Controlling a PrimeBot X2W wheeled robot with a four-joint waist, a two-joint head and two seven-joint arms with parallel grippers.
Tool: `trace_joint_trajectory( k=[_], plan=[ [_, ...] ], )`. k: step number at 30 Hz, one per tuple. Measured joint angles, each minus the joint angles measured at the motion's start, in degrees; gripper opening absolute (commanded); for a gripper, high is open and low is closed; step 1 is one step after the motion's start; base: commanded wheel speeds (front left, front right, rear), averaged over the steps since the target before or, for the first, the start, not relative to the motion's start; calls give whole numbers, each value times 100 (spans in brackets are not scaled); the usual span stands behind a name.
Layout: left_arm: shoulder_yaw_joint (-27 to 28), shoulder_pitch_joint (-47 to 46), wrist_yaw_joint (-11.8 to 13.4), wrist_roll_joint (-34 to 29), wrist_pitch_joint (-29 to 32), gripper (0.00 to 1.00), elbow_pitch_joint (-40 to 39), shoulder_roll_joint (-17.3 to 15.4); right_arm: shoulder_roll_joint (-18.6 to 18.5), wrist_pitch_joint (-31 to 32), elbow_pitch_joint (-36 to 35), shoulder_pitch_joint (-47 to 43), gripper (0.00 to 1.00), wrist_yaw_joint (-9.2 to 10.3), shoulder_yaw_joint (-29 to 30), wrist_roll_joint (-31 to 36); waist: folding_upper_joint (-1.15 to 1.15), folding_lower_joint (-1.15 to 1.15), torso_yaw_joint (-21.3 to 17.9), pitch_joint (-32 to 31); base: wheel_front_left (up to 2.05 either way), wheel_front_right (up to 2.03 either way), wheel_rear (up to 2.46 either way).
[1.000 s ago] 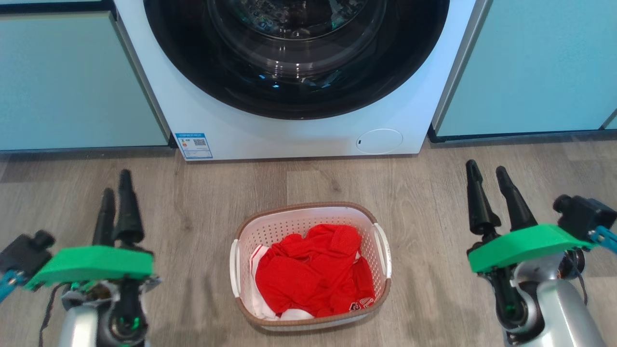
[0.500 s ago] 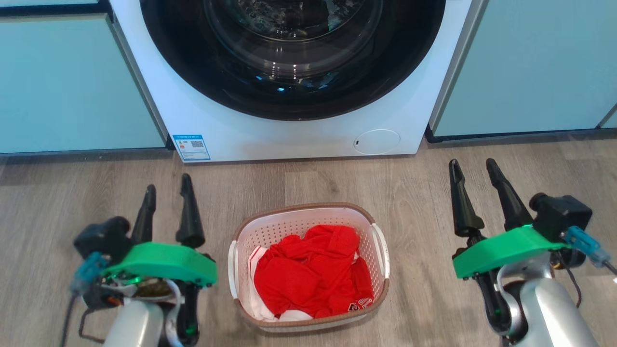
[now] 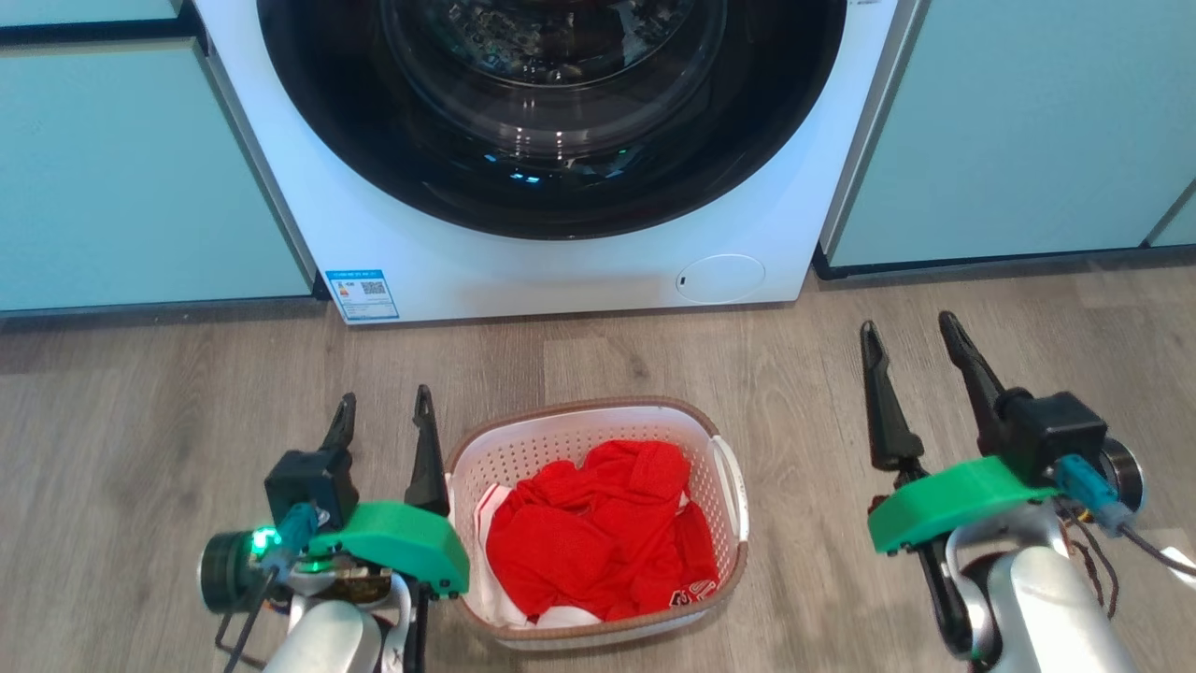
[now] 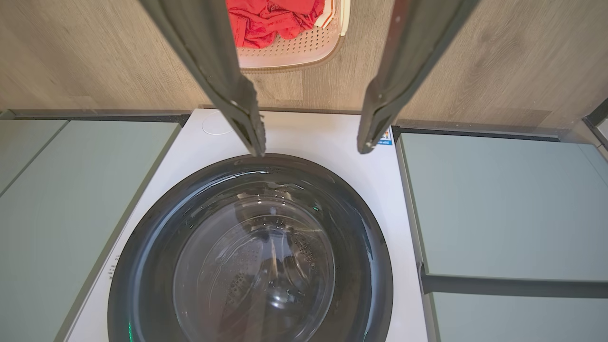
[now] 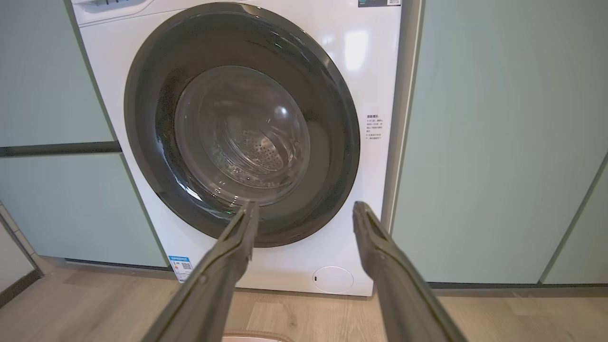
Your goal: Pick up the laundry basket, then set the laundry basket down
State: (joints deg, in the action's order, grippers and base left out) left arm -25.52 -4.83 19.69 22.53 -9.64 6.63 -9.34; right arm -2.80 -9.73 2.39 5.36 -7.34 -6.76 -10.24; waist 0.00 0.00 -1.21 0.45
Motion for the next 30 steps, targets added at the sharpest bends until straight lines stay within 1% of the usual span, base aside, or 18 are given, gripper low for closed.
trace_joint_trajectory(
  k=[1,3,6,10,14,15,18,22,24,27,30],
  plan=[
    [5,0,-14,0,-10,100,15,2,9,-16,62,-4,100,0,27,80,0,0,-7,-2,0,0,0],
    [20,-2,-123,0,-58,100,97,26,9,-44,209,-27,100,0,10,210,0,0,-19,-8,0,0,0],
    [68,-1,-391,4,-92,100,186,97,26,-97,393,-109,100,0,-46,201,0,0,-40,-14,0,0,0],
    [425,2,-678,-78,-178,100,192,300,27,-152,602,-119,100,0,-77,113,0,0,-64,-17,0,0,0],
    [786,15,-1099,-134,-250,100,286,488,26,-216,606,-114,100,0,-109,180,0,0,-87,-22,0,0,0],
    [786,15,-1099,-134,-250,100,286,488,26,-216,606,-114,100,0,-109,180,0,0,-87,-22,0,0,0],
    [1133,38,-1292,-185,-269,100,347,612,32,-269,582,-110,100,0,-201,265,0,0,-97,-21,0,0,0],
    [1459,38,-1363,-486,-350,100,339,632,31,-336,567,-109,100,0,-230,547,0,0,-107,-16,0,0,0],
    [1497,38,-1362,-520,-366,100,386,636,31,-382,577,-109,100,0,-234,582,0,0,-107,-15,0,0,0],
    [1496,38,-1265,-411,-415,100,542,647,31,-409,615,-109,100,0,-253,625,0,0,-107,-15,0,0,0],
    [1495,38,-1211,-428,-476,100,742,648,31,-452,703,-108,100,0,-263,681,0,0,-108,-19,0,0,0]
  ],
)
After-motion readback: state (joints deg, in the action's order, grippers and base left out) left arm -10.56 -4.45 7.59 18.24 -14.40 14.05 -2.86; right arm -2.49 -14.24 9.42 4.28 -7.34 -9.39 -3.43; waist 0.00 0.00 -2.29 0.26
